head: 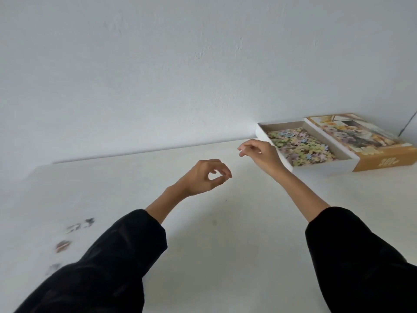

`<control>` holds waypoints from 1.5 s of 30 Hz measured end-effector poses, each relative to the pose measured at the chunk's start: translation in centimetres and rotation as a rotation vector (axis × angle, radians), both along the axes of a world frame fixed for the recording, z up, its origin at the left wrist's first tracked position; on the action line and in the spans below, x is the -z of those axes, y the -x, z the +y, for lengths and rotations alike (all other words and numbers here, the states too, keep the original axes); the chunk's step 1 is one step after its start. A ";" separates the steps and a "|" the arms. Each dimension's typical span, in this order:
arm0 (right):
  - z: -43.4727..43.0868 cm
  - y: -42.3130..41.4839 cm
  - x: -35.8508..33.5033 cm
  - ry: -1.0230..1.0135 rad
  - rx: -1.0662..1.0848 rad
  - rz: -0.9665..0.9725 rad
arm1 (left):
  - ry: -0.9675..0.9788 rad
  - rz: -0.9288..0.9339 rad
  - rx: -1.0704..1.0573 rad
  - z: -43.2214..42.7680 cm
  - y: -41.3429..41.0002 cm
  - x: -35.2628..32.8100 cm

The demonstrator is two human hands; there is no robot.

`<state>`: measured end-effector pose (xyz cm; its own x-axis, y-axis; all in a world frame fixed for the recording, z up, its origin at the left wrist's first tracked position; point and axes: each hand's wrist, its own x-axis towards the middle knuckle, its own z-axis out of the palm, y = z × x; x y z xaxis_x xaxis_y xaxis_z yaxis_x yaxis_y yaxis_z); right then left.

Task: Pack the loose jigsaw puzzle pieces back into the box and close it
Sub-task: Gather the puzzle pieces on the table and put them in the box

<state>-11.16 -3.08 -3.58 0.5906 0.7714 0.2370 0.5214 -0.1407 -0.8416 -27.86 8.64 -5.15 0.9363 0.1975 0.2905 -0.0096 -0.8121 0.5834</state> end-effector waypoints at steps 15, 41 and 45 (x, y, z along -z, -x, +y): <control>7.3 25.0 4.3 0.030 -0.123 0.063 | -0.023 0.091 -0.185 9.1 26.2 0.0; 5.3 27.2 9.0 0.002 -0.109 -0.268 | 0.072 0.145 -0.305 9.6 36.0 4.5; 4.9 27.9 8.4 -0.107 -0.124 -0.223 | 0.027 0.165 -0.288 9.9 35.8 4.3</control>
